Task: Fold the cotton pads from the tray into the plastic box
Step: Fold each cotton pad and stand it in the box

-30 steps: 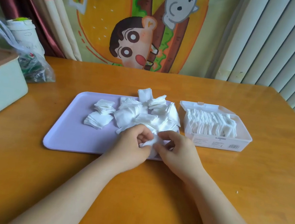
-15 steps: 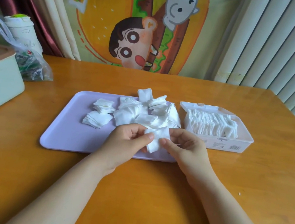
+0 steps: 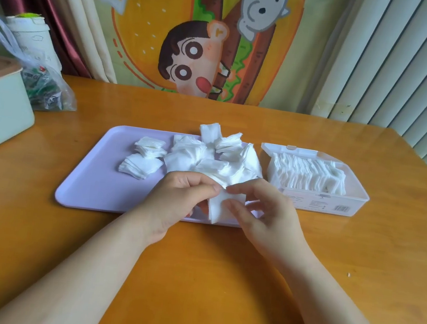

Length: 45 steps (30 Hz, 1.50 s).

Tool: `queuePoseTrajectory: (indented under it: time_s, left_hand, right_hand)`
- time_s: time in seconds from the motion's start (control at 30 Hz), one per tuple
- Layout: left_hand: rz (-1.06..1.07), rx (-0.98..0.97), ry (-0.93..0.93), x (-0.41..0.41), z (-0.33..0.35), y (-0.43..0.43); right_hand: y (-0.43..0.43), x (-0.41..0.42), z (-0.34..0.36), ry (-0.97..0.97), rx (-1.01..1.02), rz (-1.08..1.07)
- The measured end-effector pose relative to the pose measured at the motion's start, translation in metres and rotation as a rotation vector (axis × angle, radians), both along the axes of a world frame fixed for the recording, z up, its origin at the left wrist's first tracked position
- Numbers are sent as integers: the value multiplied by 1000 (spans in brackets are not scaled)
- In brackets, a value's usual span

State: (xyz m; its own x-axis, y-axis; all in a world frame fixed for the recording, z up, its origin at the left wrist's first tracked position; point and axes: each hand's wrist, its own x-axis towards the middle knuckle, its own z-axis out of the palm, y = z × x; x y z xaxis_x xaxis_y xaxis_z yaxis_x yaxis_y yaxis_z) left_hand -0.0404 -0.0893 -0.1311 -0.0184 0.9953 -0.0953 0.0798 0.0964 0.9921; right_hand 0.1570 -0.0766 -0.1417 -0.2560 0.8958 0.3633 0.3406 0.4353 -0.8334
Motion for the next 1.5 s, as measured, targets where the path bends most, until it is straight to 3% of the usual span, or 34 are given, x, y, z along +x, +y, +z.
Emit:
queuePoseTrajectory:
  time_s: [0.13,0.3,0.57,0.93,1.2,1.33,1.5]
  left_hand:
    - [-11,-6,8,-2,-3,1]
    - [-26,-20,-25,-5,-5,4]
    - [-18,-24,-83,-9,-4,6]
    - [-104,-12,49,-5,-1,0]
    - [-124,9,50,-7,-1,-1]
    - [-123,32,-38,-9,-1,0]
    - [-235,28,14,-10,1,-4]
  right_hand:
    - [-1,2,2,-37,-70,-7]
    - [-1,2,1,15,14,3]
    - [-1,4,3,335,-235,73]
    - [1,4,3,270,-296,13]
    - [3,4,-3,278,-291,3]
    - [5,4,-7,247,-261,-14]
    - [5,3,-7,284,-269,-50]
